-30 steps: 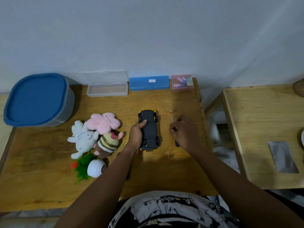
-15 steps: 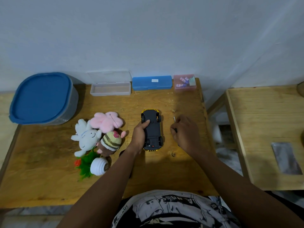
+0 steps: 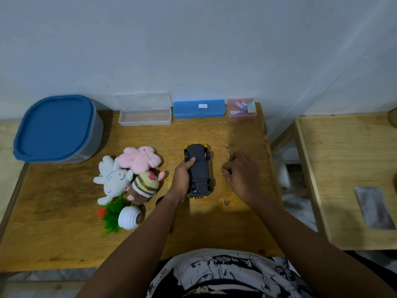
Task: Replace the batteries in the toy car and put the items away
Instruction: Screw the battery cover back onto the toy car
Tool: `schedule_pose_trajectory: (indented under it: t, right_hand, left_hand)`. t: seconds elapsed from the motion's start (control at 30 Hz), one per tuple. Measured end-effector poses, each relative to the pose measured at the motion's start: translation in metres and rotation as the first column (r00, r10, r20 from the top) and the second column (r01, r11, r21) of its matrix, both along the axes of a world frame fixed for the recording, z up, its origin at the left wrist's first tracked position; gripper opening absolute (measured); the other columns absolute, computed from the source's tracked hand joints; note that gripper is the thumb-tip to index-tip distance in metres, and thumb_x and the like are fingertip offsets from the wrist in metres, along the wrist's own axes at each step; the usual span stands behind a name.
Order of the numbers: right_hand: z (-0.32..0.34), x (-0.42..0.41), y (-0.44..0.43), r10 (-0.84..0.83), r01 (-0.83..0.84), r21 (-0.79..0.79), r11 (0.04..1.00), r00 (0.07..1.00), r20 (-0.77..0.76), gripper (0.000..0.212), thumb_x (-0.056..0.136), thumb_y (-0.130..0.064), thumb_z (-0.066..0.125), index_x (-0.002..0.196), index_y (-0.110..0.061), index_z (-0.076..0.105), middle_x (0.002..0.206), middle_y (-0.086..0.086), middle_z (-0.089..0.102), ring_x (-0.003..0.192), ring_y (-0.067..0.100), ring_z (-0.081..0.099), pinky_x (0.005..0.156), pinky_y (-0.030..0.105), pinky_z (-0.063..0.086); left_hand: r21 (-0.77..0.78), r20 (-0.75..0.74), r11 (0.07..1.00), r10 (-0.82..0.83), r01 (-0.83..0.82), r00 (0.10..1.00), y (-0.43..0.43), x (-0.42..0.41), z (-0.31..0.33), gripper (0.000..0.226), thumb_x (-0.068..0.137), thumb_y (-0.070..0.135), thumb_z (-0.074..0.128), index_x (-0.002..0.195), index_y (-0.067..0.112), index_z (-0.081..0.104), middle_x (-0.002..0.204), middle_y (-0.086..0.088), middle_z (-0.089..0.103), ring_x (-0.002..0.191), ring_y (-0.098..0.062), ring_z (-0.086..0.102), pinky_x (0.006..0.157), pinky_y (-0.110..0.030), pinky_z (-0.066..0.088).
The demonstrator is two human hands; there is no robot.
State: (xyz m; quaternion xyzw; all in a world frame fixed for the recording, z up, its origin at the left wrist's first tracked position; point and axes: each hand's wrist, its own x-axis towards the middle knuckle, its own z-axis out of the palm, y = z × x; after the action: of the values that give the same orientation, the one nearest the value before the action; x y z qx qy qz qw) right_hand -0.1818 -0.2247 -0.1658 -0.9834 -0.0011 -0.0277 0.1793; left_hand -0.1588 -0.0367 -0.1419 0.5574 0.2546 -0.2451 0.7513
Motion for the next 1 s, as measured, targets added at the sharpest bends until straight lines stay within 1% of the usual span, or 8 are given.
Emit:
schedule_pose_trajectory:
  t: [0.1, 0.33, 0.57, 0.63, 0.7, 0.77, 0.9, 1.0]
  right_hand:
    - [-0.001, -0.001, 0.001, 0.015, -0.015, -0.009, 1.0, 1.0, 0.015, 0.008, 0.084, -0.025, 0.069, 0.08, -0.025, 0.076, 0.095, -0.003, 0.054, 0.091, 0.015, 0.051, 0.072, 0.032, 0.044]
    - [-0.001, -0.001, 0.003, 0.044, -0.044, -0.017, 0.999, 0.998, 0.038, 0.01, 0.087, -0.02, 0.065, 0.084, -0.018, 0.074, 0.094, -0.001, 0.057, 0.09, 0.019, 0.052, 0.073, 0.036, 0.048]
    - [-0.002, 0.001, 0.001, 0.059, -0.059, 0.015, 0.998, 0.998, -0.004, 0.011, 0.09, -0.024, 0.06, 0.084, -0.021, 0.069, 0.097, -0.002, 0.056, 0.09, 0.017, 0.053, 0.075, 0.034, 0.046]
    - [0.0, 0.001, 0.0, 0.025, -0.024, 0.088, 0.996, 1.0, -0.012, 0.01, 0.088, -0.023, 0.064, 0.083, -0.022, 0.071, 0.096, -0.003, 0.056, 0.091, 0.016, 0.054, 0.075, 0.033, 0.046]
    - [0.003, 0.002, -0.002, -0.067, 0.069, 0.204, 0.977, 0.998, -0.019, 0.005, 0.086, -0.021, 0.069, 0.084, -0.022, 0.074, 0.095, -0.003, 0.058, 0.093, 0.015, 0.054, 0.076, 0.032, 0.046]
    - [0.006, 0.002, -0.006, -0.13, 0.139, 0.256, 0.957, 0.99, -0.049, 0.005, 0.084, -0.022, 0.071, 0.088, -0.023, 0.075, 0.096, -0.006, 0.057, 0.096, 0.014, 0.053, 0.079, 0.031, 0.047]
    - [0.008, 0.003, -0.01, -0.116, 0.138, 0.227, 0.964, 0.988, -0.105, 0.007, 0.084, -0.025, 0.071, 0.09, -0.026, 0.074, 0.099, -0.01, 0.052, 0.098, 0.012, 0.052, 0.08, 0.03, 0.048]
    - [0.008, 0.003, -0.007, -0.079, 0.096, 0.161, 0.982, 0.991, -0.105, 0.011, 0.083, -0.029, 0.073, 0.093, -0.026, 0.076, 0.1, -0.007, 0.053, 0.099, 0.014, 0.052, 0.08, 0.031, 0.049]
  left_hand:
    - [0.003, 0.006, 1.0, -0.003, 0.003, 1.0, 0.001, 0.0, -0.001, 0.032, 0.101, 0.025, 0.049, 0.125, 0.007, 0.059, 0.101, -0.014, 0.068, 0.079, -0.03, 0.067, 0.065, -0.036, 0.058]
    - [0.008, 0.018, 1.0, -0.012, 0.012, 1.0, 0.001, -0.001, -0.004, 0.024, 0.101, 0.026, 0.049, 0.114, 0.012, 0.063, 0.097, -0.012, 0.07, 0.078, -0.029, 0.068, 0.066, -0.037, 0.057]
    - [0.016, 0.017, 1.0, -0.015, 0.014, 1.0, 0.002, -0.001, -0.006, 0.029, 0.1, 0.028, 0.05, 0.119, 0.009, 0.062, 0.097, -0.012, 0.07, 0.08, -0.029, 0.068, 0.067, -0.038, 0.057]
    - [0.013, 0.012, 1.0, -0.014, 0.014, 1.0, 0.003, -0.001, -0.006, 0.027, 0.1, 0.028, 0.051, 0.116, 0.011, 0.063, 0.097, -0.011, 0.071, 0.08, -0.029, 0.068, 0.069, -0.038, 0.056]
    - [0.008, 0.007, 1.0, -0.012, 0.012, 1.0, 0.003, -0.001, -0.006, 0.026, 0.1, 0.027, 0.051, 0.116, 0.011, 0.063, 0.097, -0.011, 0.071, 0.078, -0.028, 0.069, 0.069, -0.038, 0.056]
    - [0.012, 0.007, 1.0, -0.007, 0.007, 1.0, 0.003, -0.001, -0.005, 0.029, 0.1, 0.027, 0.051, 0.12, 0.01, 0.062, 0.099, -0.012, 0.071, 0.08, -0.028, 0.069, 0.069, -0.038, 0.056]
    - [0.024, 0.001, 1.0, -0.002, 0.002, 1.0, 0.003, 0.0, -0.006, 0.042, 0.098, 0.03, 0.053, 0.131, 0.005, 0.058, 0.107, -0.016, 0.069, 0.088, -0.034, 0.067, 0.073, -0.042, 0.056]
    - [0.035, -0.002, 0.999, -0.005, 0.005, 1.0, 0.003, 0.0, -0.007, 0.042, 0.098, 0.03, 0.052, 0.131, 0.005, 0.058, 0.107, -0.016, 0.069, 0.086, -0.034, 0.068, 0.072, -0.041, 0.057]
